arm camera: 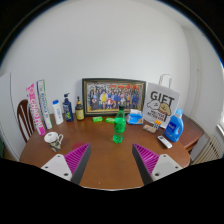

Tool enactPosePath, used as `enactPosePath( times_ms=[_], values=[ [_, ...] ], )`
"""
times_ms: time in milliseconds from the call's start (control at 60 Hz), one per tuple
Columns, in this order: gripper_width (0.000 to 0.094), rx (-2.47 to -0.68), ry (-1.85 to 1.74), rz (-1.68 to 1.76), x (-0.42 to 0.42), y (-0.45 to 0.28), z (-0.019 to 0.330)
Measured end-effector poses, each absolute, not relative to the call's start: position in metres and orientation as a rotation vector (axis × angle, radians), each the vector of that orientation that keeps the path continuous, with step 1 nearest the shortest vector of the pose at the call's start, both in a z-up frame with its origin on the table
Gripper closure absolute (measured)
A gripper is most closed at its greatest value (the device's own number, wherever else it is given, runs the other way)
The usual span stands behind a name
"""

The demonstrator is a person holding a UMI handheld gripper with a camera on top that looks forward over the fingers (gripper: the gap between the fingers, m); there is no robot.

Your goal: Pour water

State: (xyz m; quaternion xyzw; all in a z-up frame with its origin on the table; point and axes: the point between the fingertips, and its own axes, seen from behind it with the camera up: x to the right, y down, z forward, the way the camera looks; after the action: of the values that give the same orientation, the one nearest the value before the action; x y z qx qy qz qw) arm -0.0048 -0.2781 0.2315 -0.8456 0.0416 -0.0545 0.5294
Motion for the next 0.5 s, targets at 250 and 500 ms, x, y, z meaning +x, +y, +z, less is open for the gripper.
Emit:
enactPosePath(
  times_ms=[250,500],
  values=[
    [0.0074,-1.956,0.105,-0.104,0.052,-0.167,0.177],
    [0.0082,-1.933,0.080,-0.047,0.077,-0.042,0.110]
  ],
)
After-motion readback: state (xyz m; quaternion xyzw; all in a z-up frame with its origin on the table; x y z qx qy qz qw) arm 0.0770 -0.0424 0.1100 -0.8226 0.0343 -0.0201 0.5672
